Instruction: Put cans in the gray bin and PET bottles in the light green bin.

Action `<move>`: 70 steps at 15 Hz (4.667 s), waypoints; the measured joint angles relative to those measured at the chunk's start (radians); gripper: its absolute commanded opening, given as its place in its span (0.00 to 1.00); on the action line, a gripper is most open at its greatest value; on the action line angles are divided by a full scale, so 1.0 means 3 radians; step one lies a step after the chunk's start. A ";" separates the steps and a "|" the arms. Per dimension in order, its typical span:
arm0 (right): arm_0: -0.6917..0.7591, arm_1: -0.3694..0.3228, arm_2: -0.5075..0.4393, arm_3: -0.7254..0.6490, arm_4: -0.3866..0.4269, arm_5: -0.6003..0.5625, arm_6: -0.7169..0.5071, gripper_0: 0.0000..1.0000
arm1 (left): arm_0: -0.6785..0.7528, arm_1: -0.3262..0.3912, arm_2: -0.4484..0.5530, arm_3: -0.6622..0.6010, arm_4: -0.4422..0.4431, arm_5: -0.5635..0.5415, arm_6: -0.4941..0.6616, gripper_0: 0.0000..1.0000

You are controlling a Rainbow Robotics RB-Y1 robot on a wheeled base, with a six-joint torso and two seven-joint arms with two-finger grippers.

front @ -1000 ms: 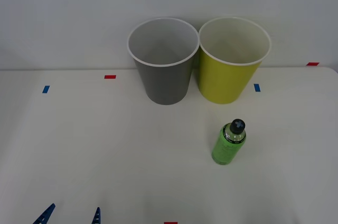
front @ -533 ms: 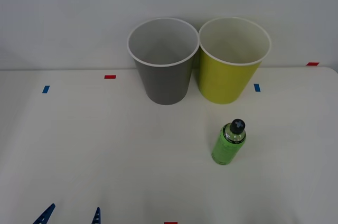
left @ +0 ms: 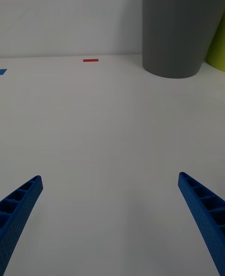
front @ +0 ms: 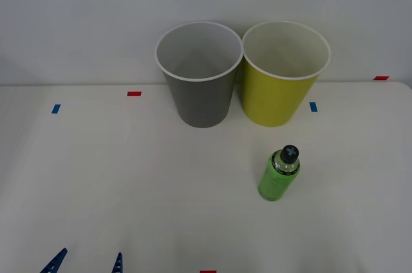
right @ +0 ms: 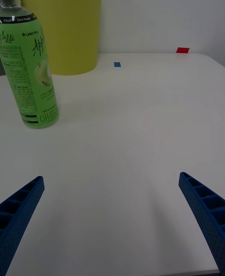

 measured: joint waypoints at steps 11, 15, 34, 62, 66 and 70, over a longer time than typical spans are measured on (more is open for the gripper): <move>-0.0364 -0.0245 0.0054 0.0122 -0.0002 -0.0089 0.0067 1.00 | 0.0000 0.0000 0.0000 0.0000 0.0000 0.0000 0.0000 1.00; -0.0623 -0.0389 0.0191 0.0123 0.0060 -0.0173 0.0075 1.00 | 0.0000 0.0000 0.0000 0.0000 0.0000 0.0000 0.0000 1.00; -0.2001 -0.0090 0.0299 0.0549 -0.0152 0.0218 0.0117 1.00 | 0.0000 0.0000 0.0000 0.0000 0.0000 0.0000 0.0000 1.00; -0.2548 0.0139 0.0169 0.0567 -0.0204 0.0915 0.0097 0.06 | 0.0000 0.0000 0.0000 0.0000 0.0000 0.0000 0.0000 1.00; -0.2459 0.0150 0.0115 0.0129 -0.0217 0.1561 0.0097 0.06 | 0.0000 0.0000 0.0000 0.0000 0.0000 0.0000 0.0000 1.00; -0.2251 0.0191 -0.0039 -0.0859 -0.0241 0.2660 0.0067 0.05 | 0.0000 0.0000 0.0000 0.0000 0.0000 0.0000 0.0000 1.00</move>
